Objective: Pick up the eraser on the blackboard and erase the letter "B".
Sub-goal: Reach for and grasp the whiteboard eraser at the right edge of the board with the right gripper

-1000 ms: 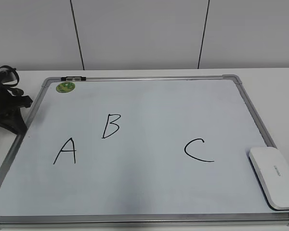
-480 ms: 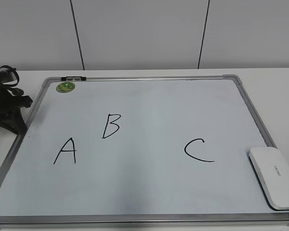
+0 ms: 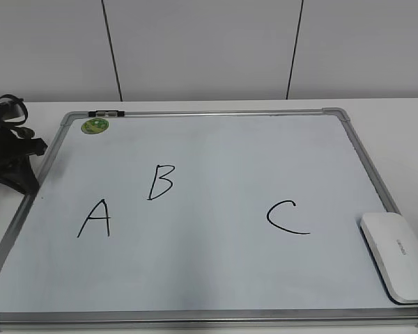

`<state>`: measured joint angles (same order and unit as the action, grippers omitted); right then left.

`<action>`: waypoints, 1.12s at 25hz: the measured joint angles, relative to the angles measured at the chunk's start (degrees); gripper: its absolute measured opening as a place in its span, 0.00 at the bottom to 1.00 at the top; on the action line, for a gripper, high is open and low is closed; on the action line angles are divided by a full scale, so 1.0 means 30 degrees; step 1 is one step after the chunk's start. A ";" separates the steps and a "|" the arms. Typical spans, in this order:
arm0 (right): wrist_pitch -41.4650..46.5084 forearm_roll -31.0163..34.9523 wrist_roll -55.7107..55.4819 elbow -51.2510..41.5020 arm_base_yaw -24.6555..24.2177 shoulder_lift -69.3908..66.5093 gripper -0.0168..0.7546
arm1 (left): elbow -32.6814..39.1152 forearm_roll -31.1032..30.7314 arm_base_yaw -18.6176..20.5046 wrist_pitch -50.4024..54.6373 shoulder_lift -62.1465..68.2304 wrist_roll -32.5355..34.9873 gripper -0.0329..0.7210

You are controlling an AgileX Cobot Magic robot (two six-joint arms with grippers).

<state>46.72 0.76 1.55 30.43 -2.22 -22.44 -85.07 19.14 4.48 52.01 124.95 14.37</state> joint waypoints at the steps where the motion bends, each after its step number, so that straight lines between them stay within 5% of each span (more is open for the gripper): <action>1: -0.0818 0.0140 0.0000 -0.0105 0.0000 -0.0459 0.79 | 0.0000 0.0000 0.0000 0.0000 0.0000 0.0000 0.09; 6: -0.3346 0.0612 0.0000 -0.0232 0.0000 -0.3125 0.79 | 0.0000 0.0031 0.0000 0.0000 0.0000 0.0000 0.09; 12: -0.3570 0.0845 0.0781 -0.0277 0.0000 -0.7416 0.79 | 0.0000 0.0031 0.0000 0.0000 0.0000 0.0000 0.09; 20: -0.3536 0.4175 0.4561 0.0238 0.0000 -1.2314 0.80 | 0.0000 0.0031 0.0000 0.0000 0.0000 0.0000 0.09; 28: -0.2549 0.4360 0.5021 0.2394 0.1017 -1.6390 0.81 | 0.0000 0.0031 0.0000 0.0000 0.0000 0.0000 0.09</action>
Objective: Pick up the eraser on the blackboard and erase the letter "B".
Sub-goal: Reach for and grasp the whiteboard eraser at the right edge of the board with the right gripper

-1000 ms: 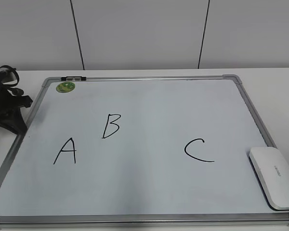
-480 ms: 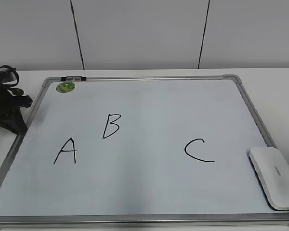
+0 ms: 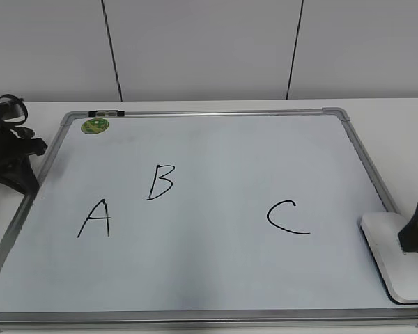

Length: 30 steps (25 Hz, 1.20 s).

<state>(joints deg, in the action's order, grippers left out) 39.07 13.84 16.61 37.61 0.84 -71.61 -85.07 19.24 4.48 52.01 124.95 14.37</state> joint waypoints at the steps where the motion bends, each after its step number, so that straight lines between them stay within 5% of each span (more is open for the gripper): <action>1: 0.0026 -0.0031 0.0000 0.0170 0.0208 -0.0534 0.81 | 0.0000 0.0000 0.0000 0.0000 0.0000 0.0000 0.09; 30: -0.0732 -0.1382 -0.2183 0.2537 0.0548 -0.7721 0.81 | 0.0000 0.0000 0.0027 0.0000 0.0000 0.0000 0.09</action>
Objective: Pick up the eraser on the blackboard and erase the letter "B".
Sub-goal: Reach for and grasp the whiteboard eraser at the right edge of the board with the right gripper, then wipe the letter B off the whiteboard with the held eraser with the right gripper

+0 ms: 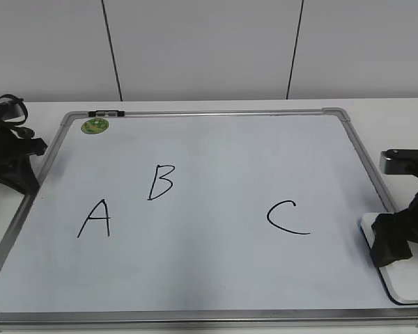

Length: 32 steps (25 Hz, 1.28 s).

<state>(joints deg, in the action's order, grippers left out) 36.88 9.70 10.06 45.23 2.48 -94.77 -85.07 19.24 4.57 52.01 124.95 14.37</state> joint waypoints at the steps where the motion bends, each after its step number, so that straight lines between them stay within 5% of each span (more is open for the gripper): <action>1: -0.0037 0.0000 0.0000 0.0000 0.0000 -0.0131 0.81 | 0.0000 0.0000 0.0000 0.0000 0.0000 0.0000 0.09; 21: -0.0068 0.0069 -0.0110 0.0041 0.0000 -0.0506 0.73 | 0.0000 0.0000 0.0000 0.0000 0.0000 0.0000 0.09; 32: 0.3991 -0.0127 -0.0110 0.3053 0.0276 0.1263 0.73 | 0.0000 0.0000 0.0000 0.0000 0.0000 0.0000 0.09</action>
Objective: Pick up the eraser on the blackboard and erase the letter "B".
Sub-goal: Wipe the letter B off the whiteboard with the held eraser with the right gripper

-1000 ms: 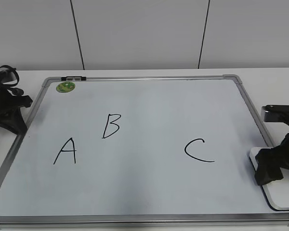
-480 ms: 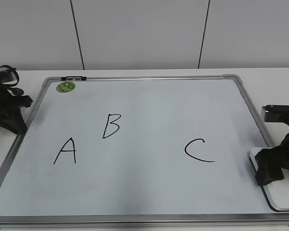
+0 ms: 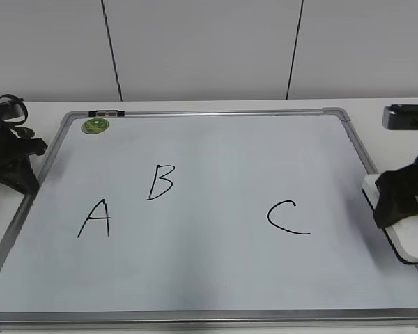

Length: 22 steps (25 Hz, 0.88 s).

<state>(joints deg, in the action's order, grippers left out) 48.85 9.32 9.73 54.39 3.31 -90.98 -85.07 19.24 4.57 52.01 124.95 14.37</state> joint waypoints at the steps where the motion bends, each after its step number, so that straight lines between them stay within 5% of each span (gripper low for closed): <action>1: 0.0401 -0.0042 0.0000 0.0505 0.0196 0.0000 0.73 | 0.0000 0.0000 0.0000 0.0000 0.0000 0.0000 0.09; 16: 0.4737 -0.1203 -0.0675 1.0758 0.6524 -0.3898 0.73 | 0.0000 0.0043 0.0000 0.0009 0.0000 0.0000 0.09; 22: 0.6726 -0.1672 -0.0796 1.4909 0.7762 -0.7528 0.73 | 0.0000 0.0056 0.0000 0.0043 0.0000 0.0000 0.09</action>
<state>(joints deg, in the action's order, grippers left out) 69.03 4.30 7.34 99.11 26.60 -113.57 -85.07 19.40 4.57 52.14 124.95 14.37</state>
